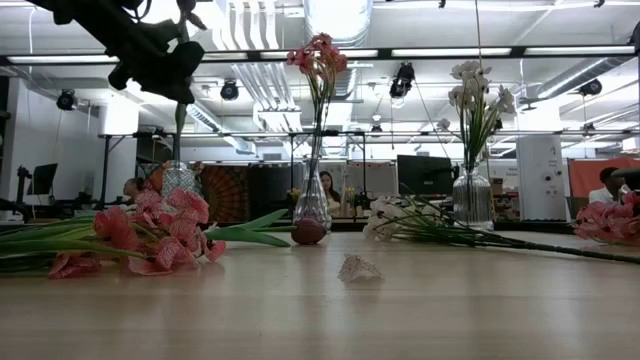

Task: Sort flowers into vase by color
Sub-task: Put the bottom purple tulip into the left transparent vase

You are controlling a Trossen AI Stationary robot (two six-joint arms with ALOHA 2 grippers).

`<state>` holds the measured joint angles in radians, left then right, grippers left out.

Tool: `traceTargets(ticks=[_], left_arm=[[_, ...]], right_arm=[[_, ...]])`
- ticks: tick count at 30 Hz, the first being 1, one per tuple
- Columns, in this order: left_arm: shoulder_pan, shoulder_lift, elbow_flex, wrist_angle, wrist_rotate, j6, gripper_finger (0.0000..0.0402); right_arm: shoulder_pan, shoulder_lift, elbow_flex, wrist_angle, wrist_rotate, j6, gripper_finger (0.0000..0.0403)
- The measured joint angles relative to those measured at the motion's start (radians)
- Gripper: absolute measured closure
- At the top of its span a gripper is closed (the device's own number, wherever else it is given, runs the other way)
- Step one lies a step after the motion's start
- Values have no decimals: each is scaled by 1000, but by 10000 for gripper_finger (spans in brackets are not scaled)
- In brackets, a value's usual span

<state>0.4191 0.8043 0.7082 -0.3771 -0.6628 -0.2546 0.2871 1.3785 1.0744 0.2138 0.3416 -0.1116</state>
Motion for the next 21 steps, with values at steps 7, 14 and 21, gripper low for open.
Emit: traceTargets(ticks=[7,14,21], left_arm=[[0,0,0,0,0,-14,310],[0,-2,18,-55,-1,-37,279],[0,-9,36,-119,-5,-77,263]], right_arm=[[0,0,0,0,0,9,193],[0,0,0,0,0,9,193],[0,0,0,0,0,8,193]])
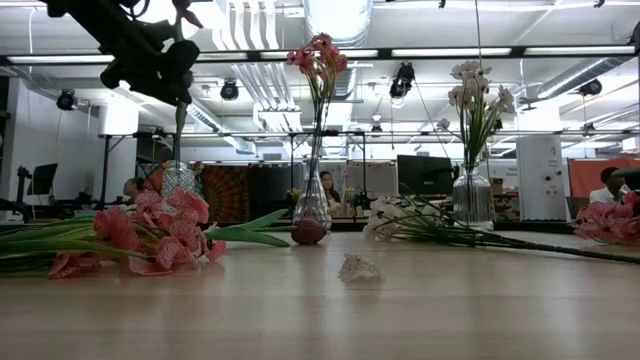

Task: Sort flowers into vase by color
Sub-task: Put the bottom purple tulip into the left transparent vase

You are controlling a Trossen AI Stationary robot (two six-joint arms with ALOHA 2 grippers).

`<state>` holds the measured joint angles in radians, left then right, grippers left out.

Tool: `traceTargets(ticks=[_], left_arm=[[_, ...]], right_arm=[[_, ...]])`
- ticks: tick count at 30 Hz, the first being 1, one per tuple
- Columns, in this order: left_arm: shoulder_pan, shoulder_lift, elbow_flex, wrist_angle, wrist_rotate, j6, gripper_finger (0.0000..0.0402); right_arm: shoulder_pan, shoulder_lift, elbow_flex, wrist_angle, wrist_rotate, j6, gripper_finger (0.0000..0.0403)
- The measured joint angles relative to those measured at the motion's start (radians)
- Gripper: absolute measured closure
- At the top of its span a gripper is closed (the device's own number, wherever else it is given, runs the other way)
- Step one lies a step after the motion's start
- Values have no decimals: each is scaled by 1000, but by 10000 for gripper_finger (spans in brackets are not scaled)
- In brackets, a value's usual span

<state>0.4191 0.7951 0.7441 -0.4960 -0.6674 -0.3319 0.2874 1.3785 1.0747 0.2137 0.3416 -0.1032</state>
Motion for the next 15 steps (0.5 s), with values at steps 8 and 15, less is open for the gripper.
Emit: traceTargets(ticks=[8,15], left_arm=[[0,-10,2,-13,-2,-21,229],[0,-9,32,-95,-4,-60,171]], right_arm=[[0,0,0,0,0,0,193],[0,0,0,0,0,-1,193]])
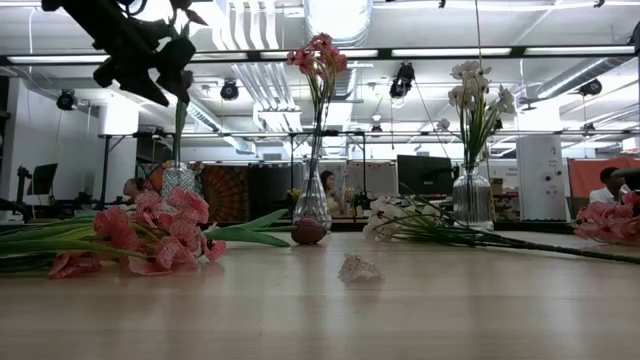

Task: Sort flowers into vase by color
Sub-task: Put the bottom purple tulip into the left transparent vase

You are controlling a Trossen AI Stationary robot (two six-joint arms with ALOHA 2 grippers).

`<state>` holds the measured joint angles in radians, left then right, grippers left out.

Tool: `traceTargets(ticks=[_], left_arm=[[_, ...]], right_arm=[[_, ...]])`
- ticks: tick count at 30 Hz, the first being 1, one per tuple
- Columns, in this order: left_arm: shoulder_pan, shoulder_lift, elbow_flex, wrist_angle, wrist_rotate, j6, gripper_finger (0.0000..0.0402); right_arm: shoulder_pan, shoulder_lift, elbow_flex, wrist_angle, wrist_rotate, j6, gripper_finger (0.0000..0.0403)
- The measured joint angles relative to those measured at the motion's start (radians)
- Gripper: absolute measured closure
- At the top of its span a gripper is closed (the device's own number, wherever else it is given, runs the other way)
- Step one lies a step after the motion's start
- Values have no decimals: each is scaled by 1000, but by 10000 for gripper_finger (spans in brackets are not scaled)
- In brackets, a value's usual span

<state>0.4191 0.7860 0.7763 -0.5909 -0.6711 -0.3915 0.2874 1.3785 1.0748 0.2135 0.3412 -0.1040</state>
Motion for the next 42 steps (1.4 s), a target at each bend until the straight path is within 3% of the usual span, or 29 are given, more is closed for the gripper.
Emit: traceTargets(ticks=[7,22,29,37,42], left_arm=[[0,2,54,-109,0,-17,137],[0,4,67,-191,38,-38,129],[0,3,67,-243,63,-66,91],[0,-6,68,-282,160,-73,66],[-1,-6,127,-373,160,-72,66]], right_arm=[[0,0,0,0,0,0,193],[0,0,-3,0,0,-1,193],[0,0,-5,0,0,-1,193],[0,0,-6,0,0,-2,193],[0,0,-6,0,0,-2,193]])
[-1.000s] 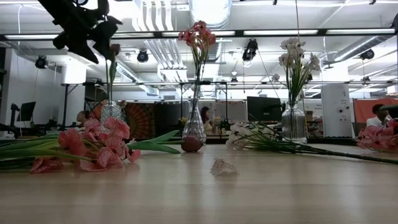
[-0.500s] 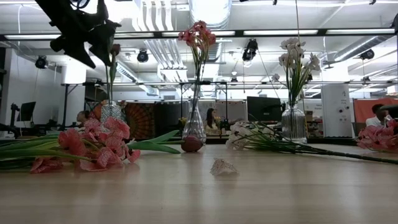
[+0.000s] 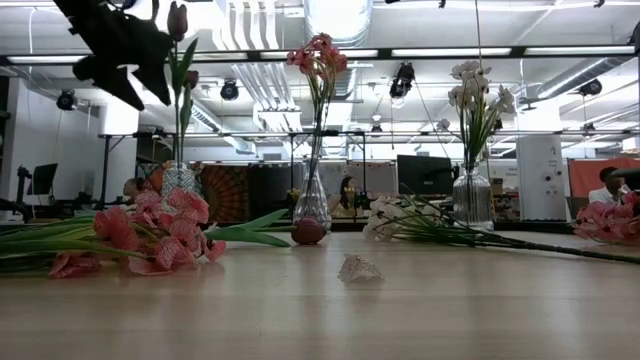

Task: Sort flowers into vase by color
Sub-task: Put the bottom purple tulip into the left transparent vase

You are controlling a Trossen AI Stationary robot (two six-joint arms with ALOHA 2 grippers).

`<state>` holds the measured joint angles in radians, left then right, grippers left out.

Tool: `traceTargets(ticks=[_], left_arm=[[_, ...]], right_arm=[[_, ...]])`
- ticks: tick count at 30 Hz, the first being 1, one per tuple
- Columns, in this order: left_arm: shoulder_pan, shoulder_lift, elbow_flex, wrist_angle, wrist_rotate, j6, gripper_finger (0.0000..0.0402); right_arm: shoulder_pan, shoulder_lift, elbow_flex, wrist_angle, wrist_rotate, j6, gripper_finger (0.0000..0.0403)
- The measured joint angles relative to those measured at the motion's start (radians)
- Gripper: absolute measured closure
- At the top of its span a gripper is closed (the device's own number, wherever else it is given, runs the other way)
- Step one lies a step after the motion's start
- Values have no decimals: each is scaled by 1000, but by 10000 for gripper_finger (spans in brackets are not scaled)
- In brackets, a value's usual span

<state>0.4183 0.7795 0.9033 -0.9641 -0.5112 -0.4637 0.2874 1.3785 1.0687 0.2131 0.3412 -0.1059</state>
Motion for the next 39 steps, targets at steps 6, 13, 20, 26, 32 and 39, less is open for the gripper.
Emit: traceTargets(ticks=[6,13,20,26,32,39], left_arm=[[1,-1,99,-108,-3,-2,66],[1,-4,185,-206,-4,-2,66],[-5,-16,276,-222,-2,49,66],[-77,-85,284,-181,67,97,66],[-191,-160,185,-105,91,89,74],[-323,-157,89,2,88,141,84]], right_arm=[[0,0,-4,0,0,1,193],[0,0,-7,0,0,10,193],[0,0,-7,0,0,10,193],[0,0,-7,-1,0,16,193],[0,0,-7,-7,0,17,193],[0,0,-7,-7,0,17,193]])
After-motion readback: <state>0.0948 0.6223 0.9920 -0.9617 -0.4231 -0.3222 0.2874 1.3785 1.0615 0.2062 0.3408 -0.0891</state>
